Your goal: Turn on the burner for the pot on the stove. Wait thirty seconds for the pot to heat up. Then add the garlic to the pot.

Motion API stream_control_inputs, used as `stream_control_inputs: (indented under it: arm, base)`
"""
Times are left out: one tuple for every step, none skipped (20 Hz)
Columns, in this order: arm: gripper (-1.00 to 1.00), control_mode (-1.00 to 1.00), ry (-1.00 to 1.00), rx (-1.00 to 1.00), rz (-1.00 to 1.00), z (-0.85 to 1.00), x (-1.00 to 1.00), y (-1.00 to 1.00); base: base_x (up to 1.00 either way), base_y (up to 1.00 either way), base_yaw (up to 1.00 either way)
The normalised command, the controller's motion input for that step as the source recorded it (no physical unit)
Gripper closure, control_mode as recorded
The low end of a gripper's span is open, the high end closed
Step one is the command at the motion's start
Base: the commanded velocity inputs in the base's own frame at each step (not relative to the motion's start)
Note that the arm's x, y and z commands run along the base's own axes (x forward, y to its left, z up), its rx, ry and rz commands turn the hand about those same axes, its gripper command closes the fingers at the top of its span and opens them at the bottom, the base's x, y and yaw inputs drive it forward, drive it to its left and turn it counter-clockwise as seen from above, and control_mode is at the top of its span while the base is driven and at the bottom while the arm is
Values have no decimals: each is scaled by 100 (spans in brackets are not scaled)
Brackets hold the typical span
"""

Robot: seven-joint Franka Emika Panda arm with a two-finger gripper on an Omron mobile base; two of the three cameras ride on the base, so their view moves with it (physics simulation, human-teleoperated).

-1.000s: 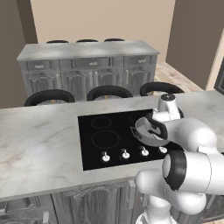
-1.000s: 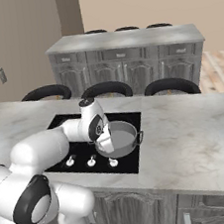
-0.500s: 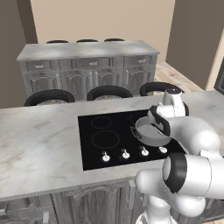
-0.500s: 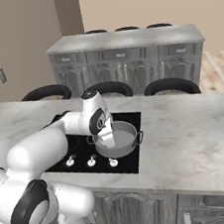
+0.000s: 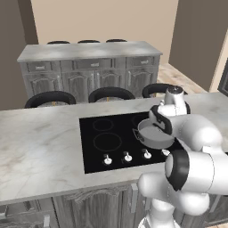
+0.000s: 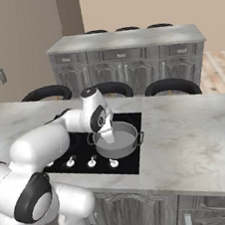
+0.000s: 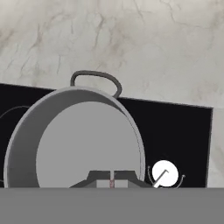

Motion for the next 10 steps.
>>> stream_control_inputs:
  arm:
    - [100,-100,-7,0,-5,-6,23,1]
    - [100,-100,0,0,-2,-27,33,0]
    - [100,-100,7,0,0,-33,38,0]
    - [100,-100,9,0,0,-31,30,0]
    - [100,-100,10,0,0,-31,28,0]
    - [100,-100,8,0,0,-30,28,0]
    - [100,-100,4,0,0,-29,28,0]
    - [100,-100,0,0,0,-27,28,0]
    - [100,-100,1,0,0,-33,29,0]
    - [100,-100,4,0,0,-36,34,0]
  base:
    - [0,0,0]
    - [0,0,0]
    - [0,0,0]
    - [0,0,0]
    - [0,0,0]
    - [0,0,0]
    - [0,0,0]
    - [0,0,0]
    - [0,0,0]
    - [0,0,0]
